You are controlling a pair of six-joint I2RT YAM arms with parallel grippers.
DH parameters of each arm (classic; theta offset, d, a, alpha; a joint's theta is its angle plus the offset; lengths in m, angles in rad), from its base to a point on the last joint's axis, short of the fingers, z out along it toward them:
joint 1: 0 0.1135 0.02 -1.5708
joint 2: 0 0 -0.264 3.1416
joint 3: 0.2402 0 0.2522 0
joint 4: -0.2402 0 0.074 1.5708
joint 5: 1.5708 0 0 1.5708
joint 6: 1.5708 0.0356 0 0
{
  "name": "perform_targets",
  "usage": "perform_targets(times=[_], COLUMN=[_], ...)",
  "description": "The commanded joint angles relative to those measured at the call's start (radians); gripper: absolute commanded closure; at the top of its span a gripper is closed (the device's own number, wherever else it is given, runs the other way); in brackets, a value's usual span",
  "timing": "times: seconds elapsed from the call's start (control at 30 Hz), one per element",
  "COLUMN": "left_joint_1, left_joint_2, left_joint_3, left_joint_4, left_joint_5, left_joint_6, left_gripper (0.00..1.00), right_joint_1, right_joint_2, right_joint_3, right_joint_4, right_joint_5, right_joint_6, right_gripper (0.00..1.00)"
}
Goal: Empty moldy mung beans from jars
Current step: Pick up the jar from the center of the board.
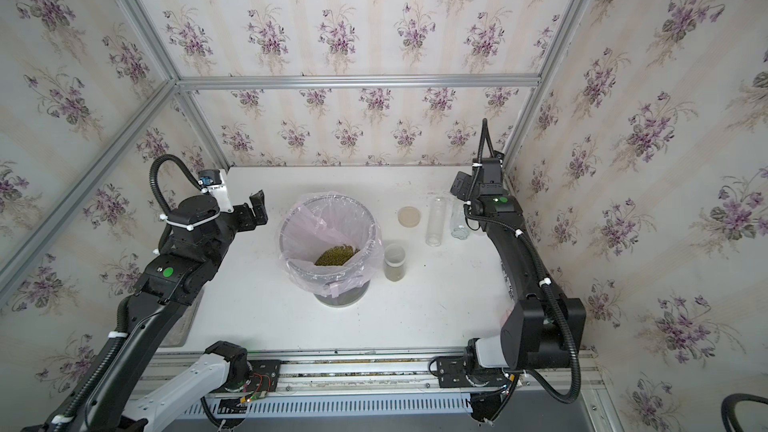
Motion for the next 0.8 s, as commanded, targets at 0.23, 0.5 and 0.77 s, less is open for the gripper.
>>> perform_targets(times=[0.23, 0.5, 0.77], left_joint_1=[0.000, 0.001, 0.000], left_joint_2=[-0.011, -0.021, -0.021], left_joint_3=[-0.002, -0.004, -0.010], left_joint_4=[0.020, 0.019, 0.019], left_joint_5=[-0.068, -0.080, -0.087], left_joint_6=[-0.033, -0.017, -0.004], left_gripper=[0.00, 0.00, 0.01], right_joint_1=[0.003, 0.001, 0.000], right_joint_2=[-0.147, -0.258, -0.241], right_joint_3=[-0.077, -0.203, -0.197], right_joint_4=[0.134, 0.285, 0.279], right_joint_5=[-0.215, -0.277, -0.284], right_joint_6=[0.086, 0.089, 0.073], right_gripper=[0.00, 0.00, 0.00])
